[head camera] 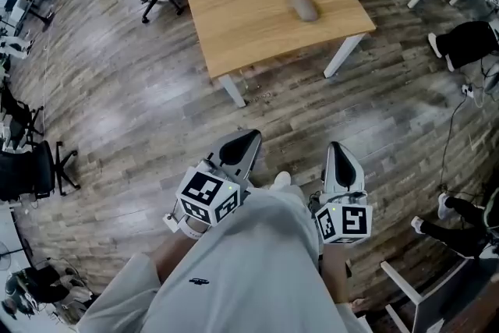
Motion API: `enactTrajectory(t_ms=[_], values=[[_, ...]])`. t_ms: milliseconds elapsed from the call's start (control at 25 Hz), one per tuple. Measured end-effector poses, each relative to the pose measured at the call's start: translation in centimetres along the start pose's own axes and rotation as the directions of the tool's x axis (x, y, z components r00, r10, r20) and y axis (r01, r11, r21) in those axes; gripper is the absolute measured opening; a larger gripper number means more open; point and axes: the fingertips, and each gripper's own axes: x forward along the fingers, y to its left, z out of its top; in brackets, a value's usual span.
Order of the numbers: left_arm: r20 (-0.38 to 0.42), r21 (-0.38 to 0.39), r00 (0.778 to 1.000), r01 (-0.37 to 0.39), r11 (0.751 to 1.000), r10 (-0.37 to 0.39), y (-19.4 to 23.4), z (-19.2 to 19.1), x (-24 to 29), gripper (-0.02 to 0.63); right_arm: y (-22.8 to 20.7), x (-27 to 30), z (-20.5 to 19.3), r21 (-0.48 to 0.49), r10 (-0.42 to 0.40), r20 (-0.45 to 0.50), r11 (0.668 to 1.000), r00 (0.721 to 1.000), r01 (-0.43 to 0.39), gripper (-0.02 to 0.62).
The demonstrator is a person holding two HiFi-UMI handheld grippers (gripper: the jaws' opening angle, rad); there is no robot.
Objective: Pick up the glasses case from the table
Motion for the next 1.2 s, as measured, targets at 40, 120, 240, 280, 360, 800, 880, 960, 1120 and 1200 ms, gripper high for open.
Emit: enactTrajectory(t_ms=[40, 120, 240, 280, 360, 800, 880, 960, 1120, 1200], values=[[-0.001, 0.002, 1.000, -0.007, 1.000, 0.007, -0.4, 0.0, 0.2, 0.006, -0.5, -0.2, -0.2, 0.003, 0.005, -0.003, 1.000, 1.000, -0.005, 0.011], [-0.001, 0.007, 1.000, -0.024, 1.000, 0.024, -1.1, -0.2, 0.5, 0.006, -1.7, -0.6, -0.6, 0.019, 0.012, -0.009, 1.000, 1.000, -0.011, 0.011], [-0.001, 0.006, 0.998, -0.058, 0.998, 0.058, -2.0, -0.8, 0.9, 0.006, -3.5, -0.9, -1.3, 0.038, 0.027, -0.012, 0.999, 1.000, -0.027, 0.011], [-0.002, 0.004, 0.997, -0.072, 0.997, 0.072, -2.1, -1.0, 0.9, 0.006, -3.9, -0.8, -1.4, 0.038, 0.036, -0.013, 0.999, 0.999, -0.036, 0.011], [-0.005, 0.001, 0.995, -0.100, 0.995, 0.100, -2.4, -1.3, 0.9, 0.006, -4.5, -0.4, -1.6, 0.040, 0.059, -0.020, 0.998, 0.998, -0.058, 0.011], [0.000, -0.026, 0.992, -0.128, 0.991, 0.128, -1.4, -0.6, 3.9, 0.006, -5.6, 2.6, -1.1, 0.021, 0.108, -0.042, 0.994, 0.993, -0.107, 0.011], [0.007, -0.028, 0.993, -0.119, 0.992, 0.119, -0.9, 0.0, 5.2, 0.006, -6.1, 3.7, -0.9, 0.019, 0.102, -0.045, 0.995, 0.994, -0.102, 0.011], [0.012, -0.031, 0.994, -0.107, 0.994, 0.108, 0.0, 0.7, 6.4, 0.006, -6.6, 5.0, -0.9, 0.016, 0.092, -0.048, 0.996, 0.995, -0.092, 0.011], [0.008, -0.039, 0.997, -0.080, 0.996, 0.080, 2.4, 2.1, 9.3, 0.006, -7.3, 8.3, -0.1, 0.015, 0.067, -0.044, 0.998, 0.997, -0.067, 0.011], [0.006, -0.036, 0.998, -0.065, 0.997, 0.066, 3.7, 3.2, 10.8, 0.006, -7.7, 10.3, 0.5, 0.042, 0.062, -0.039, 0.997, 0.997, -0.060, 0.011]])
